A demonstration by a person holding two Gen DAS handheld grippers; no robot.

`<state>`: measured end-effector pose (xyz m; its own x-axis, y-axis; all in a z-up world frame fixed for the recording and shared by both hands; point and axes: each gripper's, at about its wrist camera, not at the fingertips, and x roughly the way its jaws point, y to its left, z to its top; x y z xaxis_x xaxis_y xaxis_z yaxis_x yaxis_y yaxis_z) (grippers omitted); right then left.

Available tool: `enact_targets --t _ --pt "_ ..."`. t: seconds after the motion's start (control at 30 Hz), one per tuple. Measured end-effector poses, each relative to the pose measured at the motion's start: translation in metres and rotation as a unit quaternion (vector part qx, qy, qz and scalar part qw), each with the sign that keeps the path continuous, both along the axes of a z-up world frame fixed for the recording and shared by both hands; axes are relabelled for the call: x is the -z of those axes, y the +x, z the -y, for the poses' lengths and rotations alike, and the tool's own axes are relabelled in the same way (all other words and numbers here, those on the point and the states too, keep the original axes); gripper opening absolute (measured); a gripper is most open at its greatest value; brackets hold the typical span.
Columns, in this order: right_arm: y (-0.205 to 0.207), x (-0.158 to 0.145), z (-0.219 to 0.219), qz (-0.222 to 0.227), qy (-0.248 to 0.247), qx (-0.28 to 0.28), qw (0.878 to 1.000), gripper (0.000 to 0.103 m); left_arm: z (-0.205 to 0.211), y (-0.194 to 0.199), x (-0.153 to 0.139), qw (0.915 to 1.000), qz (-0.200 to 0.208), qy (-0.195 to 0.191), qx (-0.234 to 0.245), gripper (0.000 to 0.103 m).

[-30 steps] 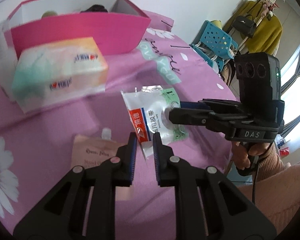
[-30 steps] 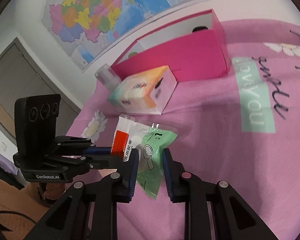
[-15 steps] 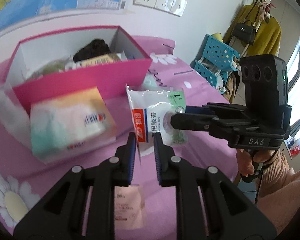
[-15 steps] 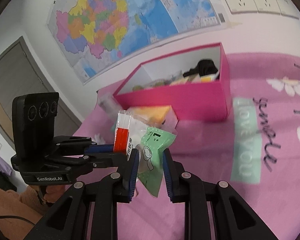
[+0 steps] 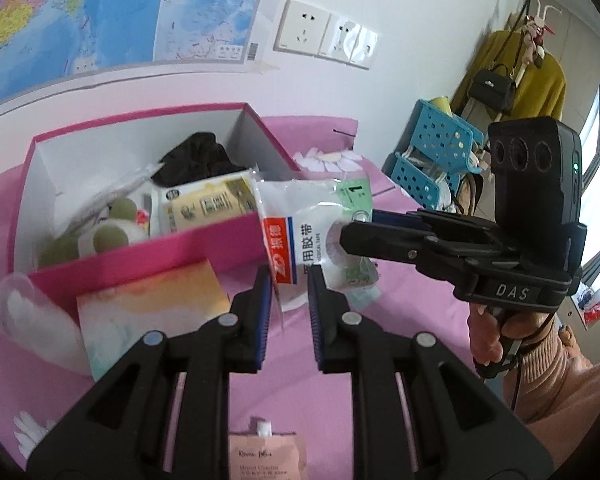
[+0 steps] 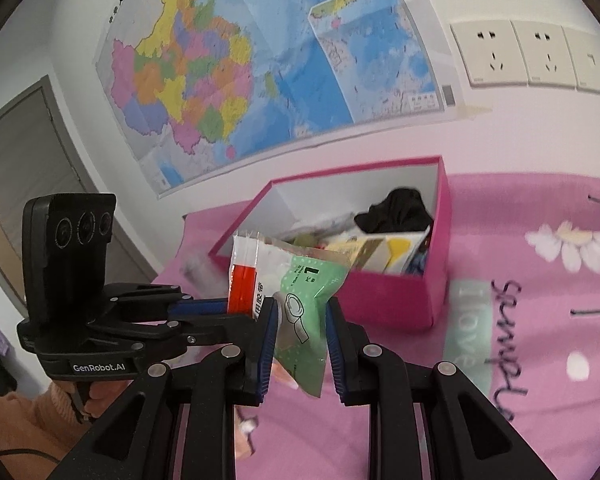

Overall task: Organize soft objects
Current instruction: 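Carry the tape packet over the pink box with the right gripper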

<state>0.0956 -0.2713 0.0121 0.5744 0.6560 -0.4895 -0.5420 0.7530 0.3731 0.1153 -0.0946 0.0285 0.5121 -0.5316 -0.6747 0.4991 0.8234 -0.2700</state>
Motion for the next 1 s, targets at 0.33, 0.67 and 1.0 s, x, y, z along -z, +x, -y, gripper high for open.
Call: enact_targets --t 0.33,0.67,1.0 --pt "0.027 -0.015 -0.003 0.017 -0.003 0.010 1.000 0.024 -0.005 0.029 -0.011 0.9998 0.006 -0.015 -0.013 0.018" --pt "0.042 -0.014 -0.006 0.017 -0.001 0.014 1.000 0.024 -0.007 0.044 -0.009 0.9996 0.003 -0.019 -0.021 0.018" --pt "0.052 -0.015 -0.007 0.016 -0.005 0.019 1.000 0.024 -0.007 0.053 -0.008 0.9994 0.000 -0.024 -0.025 0.018"
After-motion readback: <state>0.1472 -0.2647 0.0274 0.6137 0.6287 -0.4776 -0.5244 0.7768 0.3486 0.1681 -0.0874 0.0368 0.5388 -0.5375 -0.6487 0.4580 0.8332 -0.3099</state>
